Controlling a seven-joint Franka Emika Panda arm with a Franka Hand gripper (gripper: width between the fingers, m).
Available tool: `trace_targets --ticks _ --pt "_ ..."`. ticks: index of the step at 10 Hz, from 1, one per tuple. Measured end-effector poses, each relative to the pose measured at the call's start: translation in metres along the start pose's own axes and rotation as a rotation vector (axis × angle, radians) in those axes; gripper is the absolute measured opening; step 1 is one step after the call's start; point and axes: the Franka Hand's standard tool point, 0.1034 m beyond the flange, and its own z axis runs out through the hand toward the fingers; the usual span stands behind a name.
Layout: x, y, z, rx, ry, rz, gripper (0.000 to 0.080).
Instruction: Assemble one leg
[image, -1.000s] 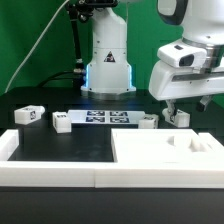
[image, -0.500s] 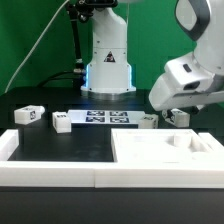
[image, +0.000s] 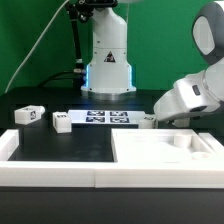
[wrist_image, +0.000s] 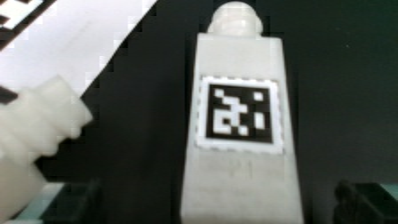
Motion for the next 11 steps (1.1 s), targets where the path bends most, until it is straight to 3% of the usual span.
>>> trace_targets --ticks 2,4,5,6,10,11 --pt "-0.004 -0.001 0.010 -0.002 -0.007 0.014 0.0649" --pt "-0.005 -0.006 0.012 -0.012 -0.012 0.040 0.0406" --pt "-0.005 -0.007 0.012 -0.012 -0.012 0.042 0.0406" --pt "-0.005 -0.006 0.012 -0.011 -0.012 0.042 0.0290" --pt "-0.005 -0.005 0.010 -0.009 -0.010 0.028 0.0290" --pt "-0.014 0.002 -0.006 0.000 0.001 0.007 0.0290"
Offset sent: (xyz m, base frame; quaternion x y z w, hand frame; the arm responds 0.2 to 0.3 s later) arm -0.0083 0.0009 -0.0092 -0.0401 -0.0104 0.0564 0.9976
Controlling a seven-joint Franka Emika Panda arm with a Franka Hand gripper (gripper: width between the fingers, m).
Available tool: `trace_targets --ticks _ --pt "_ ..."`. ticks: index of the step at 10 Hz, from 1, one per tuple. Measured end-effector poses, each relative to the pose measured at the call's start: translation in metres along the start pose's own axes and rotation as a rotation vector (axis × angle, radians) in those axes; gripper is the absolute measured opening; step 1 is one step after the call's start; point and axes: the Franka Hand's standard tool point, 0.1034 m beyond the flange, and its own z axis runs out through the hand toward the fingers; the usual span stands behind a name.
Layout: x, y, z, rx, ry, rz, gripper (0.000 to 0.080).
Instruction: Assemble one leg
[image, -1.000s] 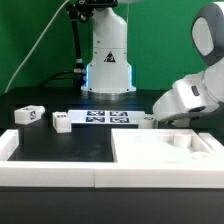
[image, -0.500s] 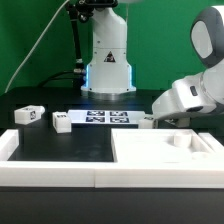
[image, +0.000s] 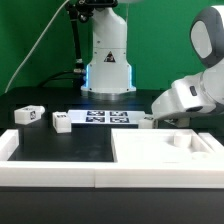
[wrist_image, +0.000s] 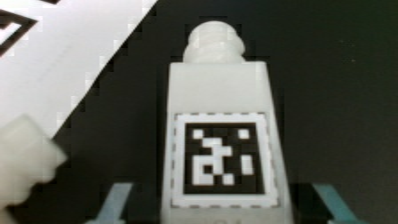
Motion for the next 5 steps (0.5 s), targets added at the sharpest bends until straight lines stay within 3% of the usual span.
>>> trace_targets --ticks 3,5 --pt "-0.036 0.018 -0.059 0.013 0.023 0.019 0.0290" --pt "-0.032 0.018 -0.054 0.012 0.050 0.019 0.0290"
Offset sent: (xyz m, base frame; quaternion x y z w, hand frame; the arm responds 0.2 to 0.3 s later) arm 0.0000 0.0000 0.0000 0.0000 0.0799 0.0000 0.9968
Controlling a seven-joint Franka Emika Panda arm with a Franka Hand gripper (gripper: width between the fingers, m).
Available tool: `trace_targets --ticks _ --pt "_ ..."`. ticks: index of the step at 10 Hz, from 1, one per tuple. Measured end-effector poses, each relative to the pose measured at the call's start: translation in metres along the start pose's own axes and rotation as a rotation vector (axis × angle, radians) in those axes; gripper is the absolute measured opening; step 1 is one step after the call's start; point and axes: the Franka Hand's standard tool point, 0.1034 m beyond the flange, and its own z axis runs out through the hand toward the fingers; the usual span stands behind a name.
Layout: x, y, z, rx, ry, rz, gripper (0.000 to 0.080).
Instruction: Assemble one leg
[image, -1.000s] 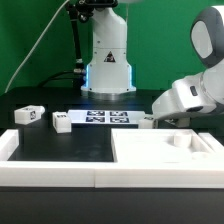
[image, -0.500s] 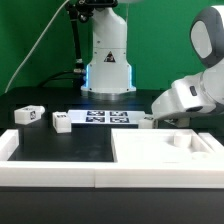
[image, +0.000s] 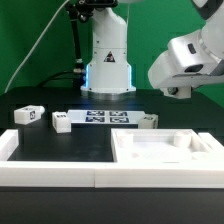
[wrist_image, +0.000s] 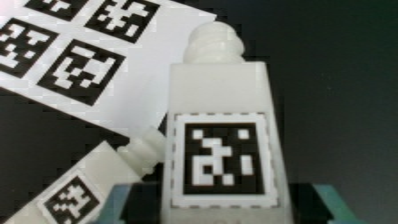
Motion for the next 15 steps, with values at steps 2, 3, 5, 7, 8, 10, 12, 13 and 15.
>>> trace_targets --ticks 2,3,5,7,8,10,12,13,15 --pt "0.014 0.004 -0.007 -0.003 0.128 -0.018 0.0290" --pt "0.015 0.015 -0.014 -0.002 0.188 -0.054 0.0290" --pt "0.011 0.028 -0.060 -0.012 0.328 -0.048 0.0291" --pt "0.019 0.030 -0.063 -0.027 0.541 -0.039 0.0291" --pt "0.019 0.032 -0.063 -0.034 0.631 -0.034 0.0291" --pt "0.024 0.047 -0.069 -0.051 0.790 -0.071 0.0291" --pt "0.033 0.058 -0.095 -0.089 0.985 -0.083 0.0291" --pt "0.033 0.063 -0.094 -0.115 1.089 -0.084 0.0291" --pt "0.032 0.079 -0.094 -0.170 1.261 -0.064 0.0291"
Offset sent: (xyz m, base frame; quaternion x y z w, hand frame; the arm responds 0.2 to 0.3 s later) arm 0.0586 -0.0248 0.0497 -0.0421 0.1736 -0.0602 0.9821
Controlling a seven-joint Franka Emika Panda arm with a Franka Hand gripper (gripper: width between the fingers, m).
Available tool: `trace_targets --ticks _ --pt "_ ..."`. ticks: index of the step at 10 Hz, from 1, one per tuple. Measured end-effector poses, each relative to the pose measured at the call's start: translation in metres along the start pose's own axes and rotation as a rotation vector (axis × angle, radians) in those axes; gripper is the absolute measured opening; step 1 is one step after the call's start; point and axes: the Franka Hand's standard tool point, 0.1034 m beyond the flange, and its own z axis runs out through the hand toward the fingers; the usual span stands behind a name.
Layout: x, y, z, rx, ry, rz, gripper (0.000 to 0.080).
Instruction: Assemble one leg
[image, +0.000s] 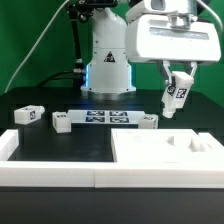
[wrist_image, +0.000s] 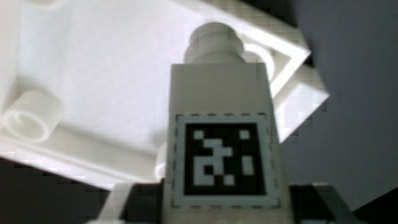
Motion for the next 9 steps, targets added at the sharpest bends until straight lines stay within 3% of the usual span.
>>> trace_targets --ticks 1,3,5,9 --pt "0.001 0.005 0.005 -0.002 -0.003 0.016 0.0291" --pt "0.048 0.019 0.015 0.015 -0.033 0.051 0.0291" --pt "0.087 0.038 0.029 0.013 -0.015 0.065 0.0291" --pt "0.081 0.034 0.031 0.014 -0.016 0.064 0.0291"
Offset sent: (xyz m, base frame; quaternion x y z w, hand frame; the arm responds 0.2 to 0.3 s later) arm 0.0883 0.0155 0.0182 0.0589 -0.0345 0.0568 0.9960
